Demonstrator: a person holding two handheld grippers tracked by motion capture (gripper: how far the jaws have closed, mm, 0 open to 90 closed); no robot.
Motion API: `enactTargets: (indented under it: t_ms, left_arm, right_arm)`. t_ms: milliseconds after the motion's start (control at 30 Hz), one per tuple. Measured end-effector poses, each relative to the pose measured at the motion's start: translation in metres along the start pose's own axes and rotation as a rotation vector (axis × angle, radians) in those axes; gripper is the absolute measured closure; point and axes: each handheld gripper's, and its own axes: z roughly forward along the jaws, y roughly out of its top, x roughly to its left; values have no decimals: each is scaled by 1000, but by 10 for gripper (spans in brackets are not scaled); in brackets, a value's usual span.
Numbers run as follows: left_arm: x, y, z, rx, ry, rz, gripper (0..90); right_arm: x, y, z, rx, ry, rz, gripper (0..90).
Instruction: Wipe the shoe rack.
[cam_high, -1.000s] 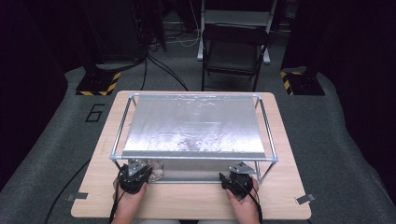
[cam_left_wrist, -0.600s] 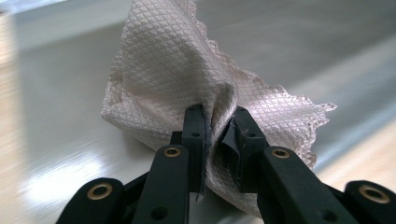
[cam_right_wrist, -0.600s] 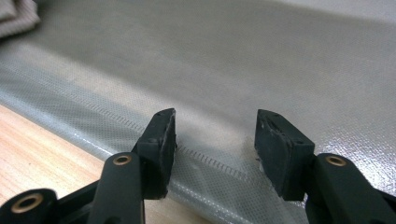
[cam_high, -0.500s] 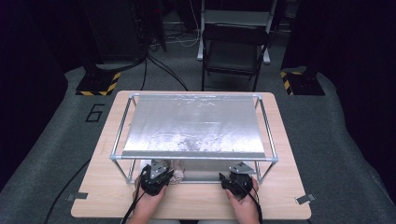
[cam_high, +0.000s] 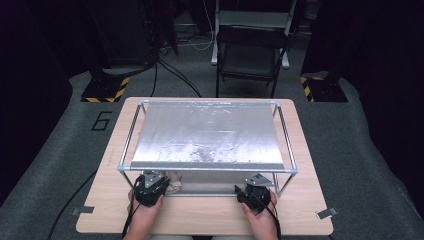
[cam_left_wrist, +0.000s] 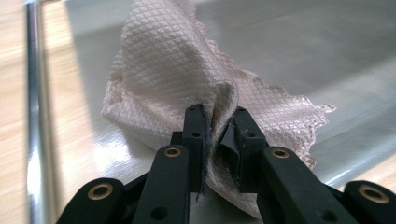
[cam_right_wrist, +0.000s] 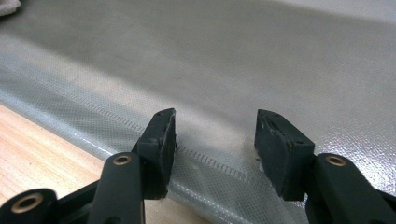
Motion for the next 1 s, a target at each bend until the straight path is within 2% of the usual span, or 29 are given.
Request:
enactTargets:
  t_ms: [33,67,100,167,267,333,367,400,467,533,567,600,633,700,733,833,933,1000]
  left_arm:
    - [-8,0,2,-5,-14,-9,785]
    - [-18,0,2,5,-10,-13,785]
    - [-24,1,5,-9,-59,6,786]
    - [-36,3,7,-10,-91,28,785]
    - [-43,5,10,-4,-94,35,785]
    - [-39,6,10,6,-103,40,785]
    - [-38,6,10,6,-91,48,785]
    - [-35,6,8,9,-71,75,785]
    - [-28,4,5,10,-52,72,785]
    - [-16,3,1,19,-27,81,785]
    - [-11,1,-1,20,-21,72,786]
    - [-10,-1,-4,23,-28,20,786]
    - [-7,-3,-6,16,-33,12,786]
    - [-5,-6,-11,13,-26,17,786]
    - [-3,-7,-12,18,-71,33,786]
    - [-1,-9,-19,28,-73,44,789]
    - [-2,-10,-27,14,-82,25,793]
    - [-2,-10,-36,11,-81,37,797]
  right_arm:
    - [0,0,0,0,-1,-1,479]
    - [0,0,0,4,-1,-2,479]
    - [0,0,0,4,-1,-2,479]
    - [0,0,0,4,-1,-2,479]
    - [0,0,0,6,-6,-5,479]
    - [0,0,-1,13,-15,-13,479]
    - [-1,0,-1,18,-18,-17,479]
    - [0,0,0,10,-7,-6,479]
    - [0,0,0,7,-6,-5,479]
    - [0,0,0,7,-4,-4,479]
    - [0,0,0,4,-5,-3,479]
    - [0,0,0,0,0,2,479]
    - [0,0,0,0,0,1,479]
    - [0,0,0,0,0,2,479]
    - [0,0,0,0,0,1,479]
    - [0,0,0,0,1,1,479]
    - [0,0,0,-13,-2,3,479]
    - [0,0,0,-13,-2,2,479]
